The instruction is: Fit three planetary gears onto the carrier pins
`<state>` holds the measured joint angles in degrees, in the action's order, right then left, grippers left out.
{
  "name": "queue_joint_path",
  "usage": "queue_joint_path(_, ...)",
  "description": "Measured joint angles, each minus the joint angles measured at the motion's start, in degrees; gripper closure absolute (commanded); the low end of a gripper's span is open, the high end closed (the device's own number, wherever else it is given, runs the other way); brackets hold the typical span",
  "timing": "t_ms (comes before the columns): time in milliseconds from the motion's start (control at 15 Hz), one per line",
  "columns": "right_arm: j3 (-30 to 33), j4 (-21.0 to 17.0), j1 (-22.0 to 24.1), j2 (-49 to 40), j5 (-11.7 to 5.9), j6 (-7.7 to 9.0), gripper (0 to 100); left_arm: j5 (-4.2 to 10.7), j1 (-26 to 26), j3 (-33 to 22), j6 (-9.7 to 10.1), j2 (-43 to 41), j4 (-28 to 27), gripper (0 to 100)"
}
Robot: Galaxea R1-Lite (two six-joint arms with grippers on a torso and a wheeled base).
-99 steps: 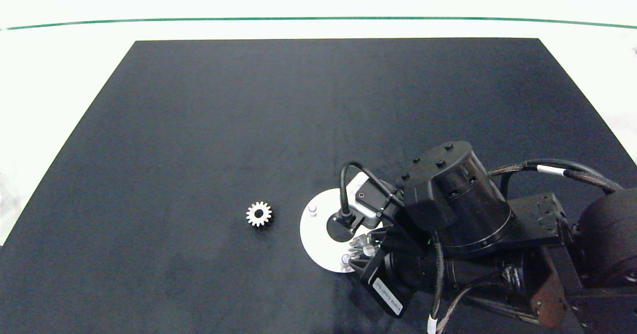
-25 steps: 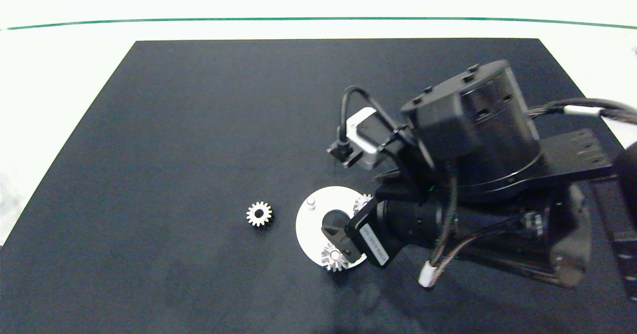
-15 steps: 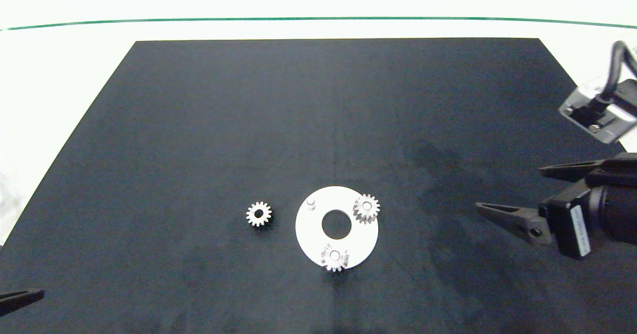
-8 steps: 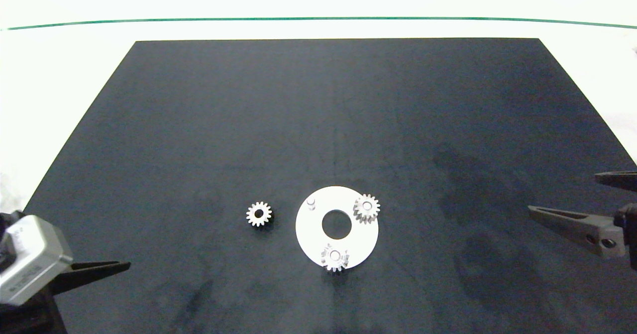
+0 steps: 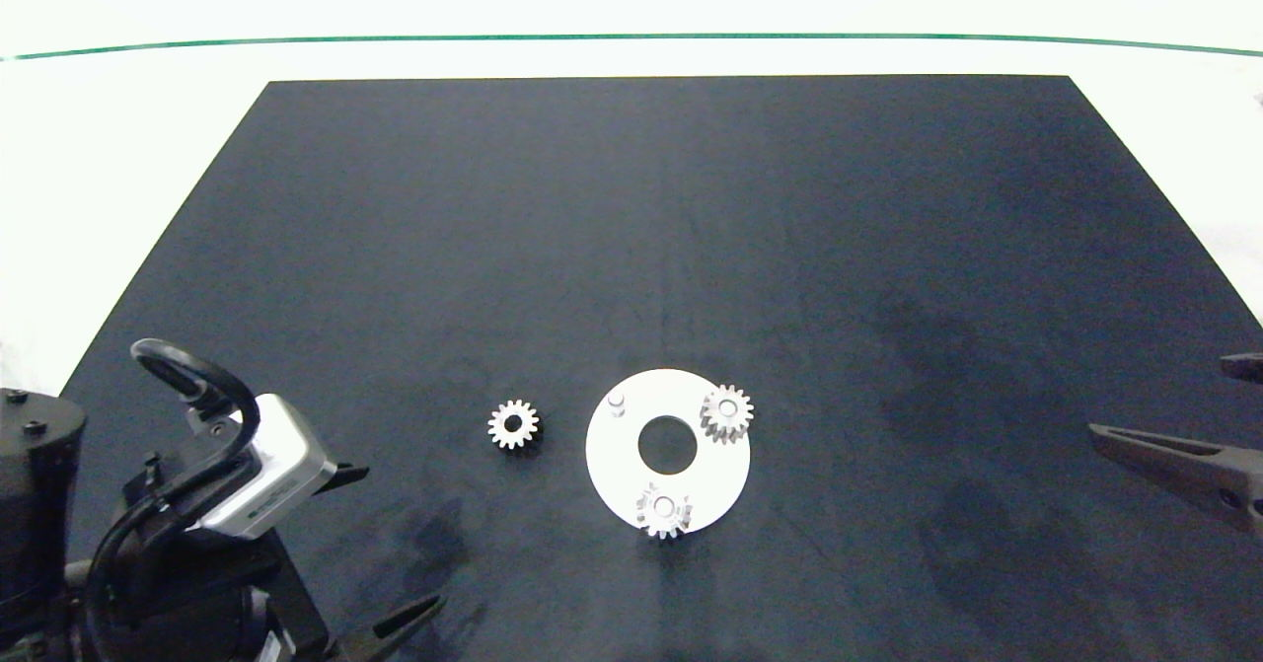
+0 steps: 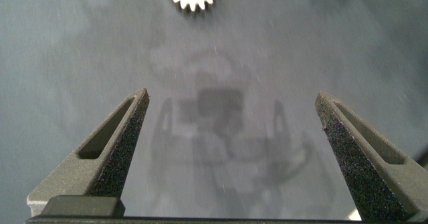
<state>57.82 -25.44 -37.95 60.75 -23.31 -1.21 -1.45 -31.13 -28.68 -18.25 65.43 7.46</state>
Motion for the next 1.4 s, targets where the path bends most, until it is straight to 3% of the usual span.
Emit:
queue_joint_path(267, -0.02, 0.00, 0.00, -0.22, 0.07, -0.35, 0, 2.22, -0.63, -0.98, -0.68, 6.56, 9.22, 0)
queue_joint_path(467, -0.05, 0.00, 0.00, -0.22, 0.07, -0.55, 0, 4.01, -1.58, -1.83, -0.82, 10.26, 10.92, 0)
queue_joint_path(1067, 0.00, 0.00, -0.05, -0.39, 0.16, -1.49, 0, 5.36, -1.96, -6.40, -0.63, 17.07, 11.12, 0)
queue_joint_path(1400, 0.00, 0.01, -0.09, -0.88, 0.16, -1.74, 0, 5.66, -1.80, -7.80, -0.27, 21.18, 15.74, 0)
